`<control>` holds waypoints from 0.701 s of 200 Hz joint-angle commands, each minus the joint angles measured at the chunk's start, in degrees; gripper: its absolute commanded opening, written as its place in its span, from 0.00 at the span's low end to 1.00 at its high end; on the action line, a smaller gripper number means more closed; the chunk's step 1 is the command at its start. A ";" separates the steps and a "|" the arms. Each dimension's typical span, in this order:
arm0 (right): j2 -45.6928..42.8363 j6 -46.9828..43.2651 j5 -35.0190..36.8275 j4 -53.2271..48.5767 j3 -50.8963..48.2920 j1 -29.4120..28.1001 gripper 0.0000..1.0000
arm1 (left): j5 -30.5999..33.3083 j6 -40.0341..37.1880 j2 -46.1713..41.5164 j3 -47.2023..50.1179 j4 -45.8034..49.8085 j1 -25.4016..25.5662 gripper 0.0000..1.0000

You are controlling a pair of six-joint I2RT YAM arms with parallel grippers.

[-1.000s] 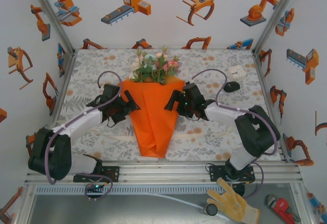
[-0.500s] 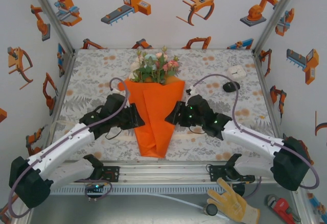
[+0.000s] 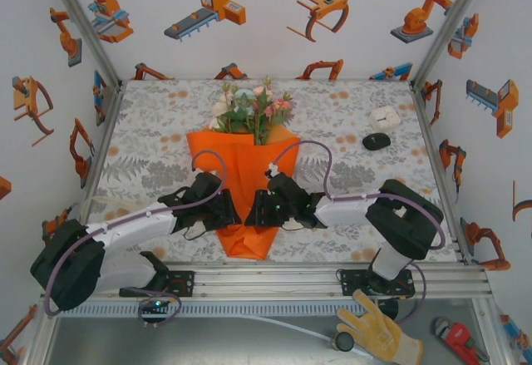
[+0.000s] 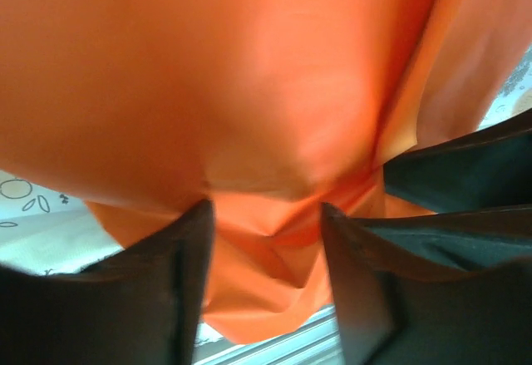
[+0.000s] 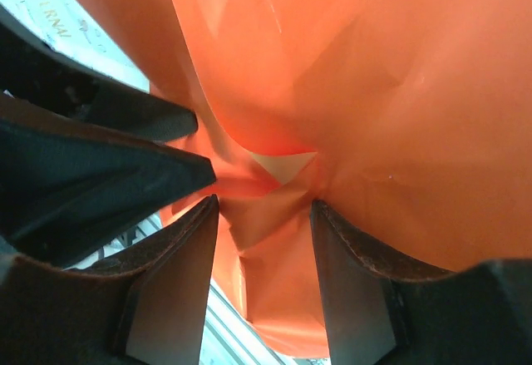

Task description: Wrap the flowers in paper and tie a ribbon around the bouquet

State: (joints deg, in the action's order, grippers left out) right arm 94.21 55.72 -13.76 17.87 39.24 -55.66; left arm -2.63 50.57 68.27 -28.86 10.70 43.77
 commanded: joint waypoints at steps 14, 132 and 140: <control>-3.12 -2.07 1.43 -1.73 3.86 -0.36 0.47 | -0.10 -3.90 -6.45 -7.71 7.50 -5.70 0.63; 11.59 -6.16 -8.61 -4.94 25.01 -7.07 0.44 | -12.12 -13.73 23.65 -27.83 -4.76 -34.92 0.44; 13.87 -6.29 -10.03 -5.24 26.02 -7.37 0.44 | -11.63 -13.19 26.74 -28.09 -7.31 -35.25 0.42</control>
State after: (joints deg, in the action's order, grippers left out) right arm 101.27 49.41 -18.46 13.56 62.81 -62.43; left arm -11.81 38.11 88.38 -56.07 10.83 9.34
